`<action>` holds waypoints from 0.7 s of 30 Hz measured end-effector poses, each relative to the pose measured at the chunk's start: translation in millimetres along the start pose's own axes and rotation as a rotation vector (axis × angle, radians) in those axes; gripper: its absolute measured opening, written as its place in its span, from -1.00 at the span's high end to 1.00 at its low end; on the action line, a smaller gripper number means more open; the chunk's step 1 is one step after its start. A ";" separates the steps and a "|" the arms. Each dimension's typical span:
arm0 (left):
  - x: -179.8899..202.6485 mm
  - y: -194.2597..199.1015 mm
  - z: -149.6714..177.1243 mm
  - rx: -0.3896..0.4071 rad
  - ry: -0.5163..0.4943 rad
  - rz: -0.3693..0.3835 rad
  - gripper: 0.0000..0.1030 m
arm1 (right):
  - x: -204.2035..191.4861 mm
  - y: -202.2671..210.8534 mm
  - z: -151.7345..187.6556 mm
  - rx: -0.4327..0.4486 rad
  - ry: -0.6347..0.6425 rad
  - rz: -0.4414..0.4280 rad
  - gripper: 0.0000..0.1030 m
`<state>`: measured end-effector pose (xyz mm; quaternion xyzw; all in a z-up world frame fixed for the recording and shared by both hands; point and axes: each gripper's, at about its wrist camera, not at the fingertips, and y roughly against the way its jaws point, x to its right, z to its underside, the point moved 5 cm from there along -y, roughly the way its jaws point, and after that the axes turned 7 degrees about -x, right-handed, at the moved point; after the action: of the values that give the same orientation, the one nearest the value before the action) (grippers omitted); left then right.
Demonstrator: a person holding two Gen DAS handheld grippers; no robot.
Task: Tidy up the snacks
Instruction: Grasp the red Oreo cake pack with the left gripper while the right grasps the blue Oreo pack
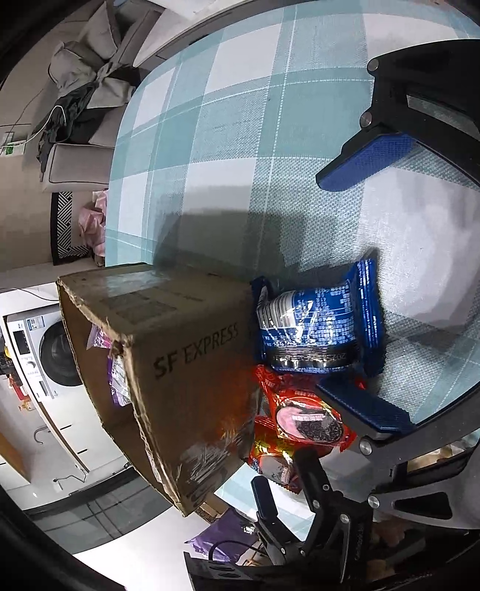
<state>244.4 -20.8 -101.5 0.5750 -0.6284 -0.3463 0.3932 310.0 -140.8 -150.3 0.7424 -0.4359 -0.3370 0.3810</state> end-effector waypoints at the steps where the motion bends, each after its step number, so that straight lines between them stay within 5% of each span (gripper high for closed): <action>1: 0.4 -1.2 -0.5 -0.003 -0.002 -0.001 -0.93 | -0.4 -1.0 -1.0 0.001 0.001 -0.002 -0.98; 9: 2.5 -2.9 4.3 0.002 0.001 0.015 -0.82 | 0.4 0.4 -3.4 0.018 -0.002 0.009 -0.69; 13: -0.4 0.1 10.6 0.016 -0.002 0.029 -0.58 | 4.5 3.2 -1.7 0.027 -0.004 0.007 -0.55; 17: 5.1 3.1 10.3 0.029 -0.006 0.056 -0.24 | 8.2 6.3 0.0 0.039 -0.018 -0.001 -0.17; 21: 5.8 7.4 9.9 0.041 -0.004 0.070 -0.07 | 5.2 7.9 3.1 0.044 -0.012 -0.012 -0.10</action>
<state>232.1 -26.1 -98.8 0.5600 -0.6558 -0.3204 0.3920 306.4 -148.9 -145.9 0.7513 -0.4410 -0.3342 0.3598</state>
